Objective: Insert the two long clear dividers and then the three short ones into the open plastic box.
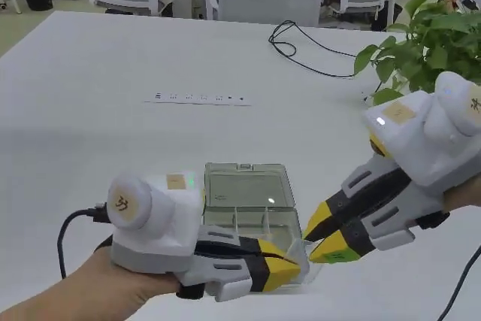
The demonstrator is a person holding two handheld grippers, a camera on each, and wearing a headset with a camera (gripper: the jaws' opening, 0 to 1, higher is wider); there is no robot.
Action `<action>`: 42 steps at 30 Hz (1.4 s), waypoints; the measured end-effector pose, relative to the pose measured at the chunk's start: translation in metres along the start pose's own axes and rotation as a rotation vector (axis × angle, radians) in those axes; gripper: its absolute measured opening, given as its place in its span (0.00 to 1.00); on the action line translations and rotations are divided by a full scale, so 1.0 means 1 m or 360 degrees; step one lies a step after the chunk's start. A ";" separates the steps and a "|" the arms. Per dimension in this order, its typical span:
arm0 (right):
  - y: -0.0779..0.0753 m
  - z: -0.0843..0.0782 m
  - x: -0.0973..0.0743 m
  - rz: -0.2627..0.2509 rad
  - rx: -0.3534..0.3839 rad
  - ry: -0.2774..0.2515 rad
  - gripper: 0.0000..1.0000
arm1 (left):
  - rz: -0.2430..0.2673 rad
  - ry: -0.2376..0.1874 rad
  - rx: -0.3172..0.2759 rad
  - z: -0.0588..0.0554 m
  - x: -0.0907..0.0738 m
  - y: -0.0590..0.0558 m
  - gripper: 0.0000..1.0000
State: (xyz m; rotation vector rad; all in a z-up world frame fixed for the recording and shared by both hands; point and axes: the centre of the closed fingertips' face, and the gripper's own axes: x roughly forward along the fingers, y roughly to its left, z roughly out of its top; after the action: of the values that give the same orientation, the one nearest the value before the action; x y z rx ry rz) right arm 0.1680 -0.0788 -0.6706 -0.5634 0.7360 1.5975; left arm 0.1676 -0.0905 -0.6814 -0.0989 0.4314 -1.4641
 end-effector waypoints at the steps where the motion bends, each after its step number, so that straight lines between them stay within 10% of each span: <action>1: 0.000 -0.001 0.001 0.0004 -0.0002 0.0004 0.11 | 0.0002 -0.0008 0.0004 0.001 0.000 -0.001 0.00; 29: 0.010 -0.001 0.006 0.0102 -0.0046 0.0035 0.03 | 0.0086 0.0000 0.0082 -0.009 -0.010 -0.006 0.00; 42: -0.041 -0.022 -0.005 -0.0090 -0.0010 0.0105 0.03 | 0.0250 0.0013 0.0041 -0.018 -0.037 0.017 0.05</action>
State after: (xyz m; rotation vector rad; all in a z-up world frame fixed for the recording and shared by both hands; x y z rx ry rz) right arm 0.2083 -0.0952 -0.6877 -0.6388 0.7582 1.5350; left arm 0.1761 -0.0488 -0.6951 -0.0373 0.4174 -1.3158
